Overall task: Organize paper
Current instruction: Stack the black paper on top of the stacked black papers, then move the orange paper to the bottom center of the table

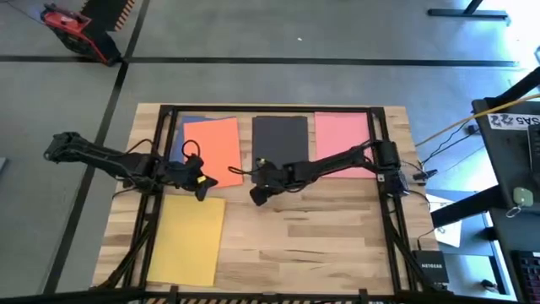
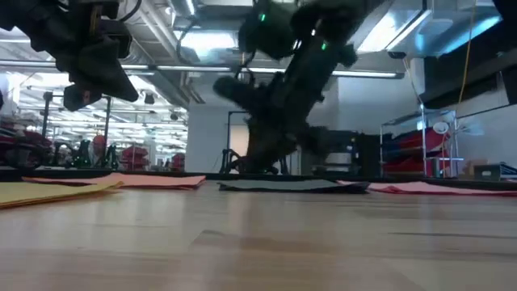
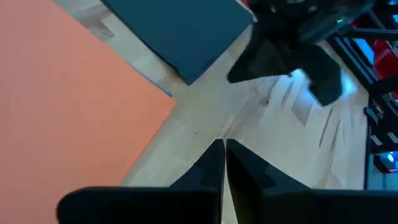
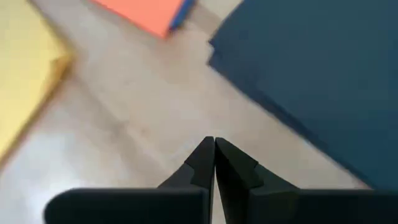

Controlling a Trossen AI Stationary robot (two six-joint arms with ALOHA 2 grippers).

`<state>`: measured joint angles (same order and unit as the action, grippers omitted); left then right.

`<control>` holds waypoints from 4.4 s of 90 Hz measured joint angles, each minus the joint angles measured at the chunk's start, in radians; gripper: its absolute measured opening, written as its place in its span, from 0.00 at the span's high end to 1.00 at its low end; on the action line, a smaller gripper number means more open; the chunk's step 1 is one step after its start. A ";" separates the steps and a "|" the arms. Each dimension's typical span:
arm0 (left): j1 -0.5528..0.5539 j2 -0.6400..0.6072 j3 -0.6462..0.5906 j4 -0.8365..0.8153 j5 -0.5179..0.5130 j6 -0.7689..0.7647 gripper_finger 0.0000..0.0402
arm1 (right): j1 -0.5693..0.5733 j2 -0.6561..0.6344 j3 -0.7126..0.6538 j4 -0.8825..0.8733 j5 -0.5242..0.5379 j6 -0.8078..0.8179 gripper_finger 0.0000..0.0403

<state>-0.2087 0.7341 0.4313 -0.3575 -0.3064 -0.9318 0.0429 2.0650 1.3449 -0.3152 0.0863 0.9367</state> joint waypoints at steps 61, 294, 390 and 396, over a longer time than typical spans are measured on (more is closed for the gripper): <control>0.000 0.000 0.000 -0.008 0.000 -0.030 1.00 | -0.073 0.073 0.005 0.097 0.090 -0.056 1.00; 0.000 0.000 0.000 -0.056 0.000 -0.023 1.00 | 0.010 0.079 0.102 0.212 0.127 -0.919 0.79; 0.000 0.000 0.000 -0.114 0.000 -0.030 1.00 | -0.046 0.197 0.124 0.338 0.049 -1.174 0.73; 0.000 0.000 0.000 -0.113 0.000 -0.030 1.00 | -0.055 0.197 0.124 0.330 0.027 -1.154 0.79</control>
<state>-0.2085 0.7338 0.4313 -0.4703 -0.3069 -0.9619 -0.0117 2.2620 1.4689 0.0144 0.1131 -0.2172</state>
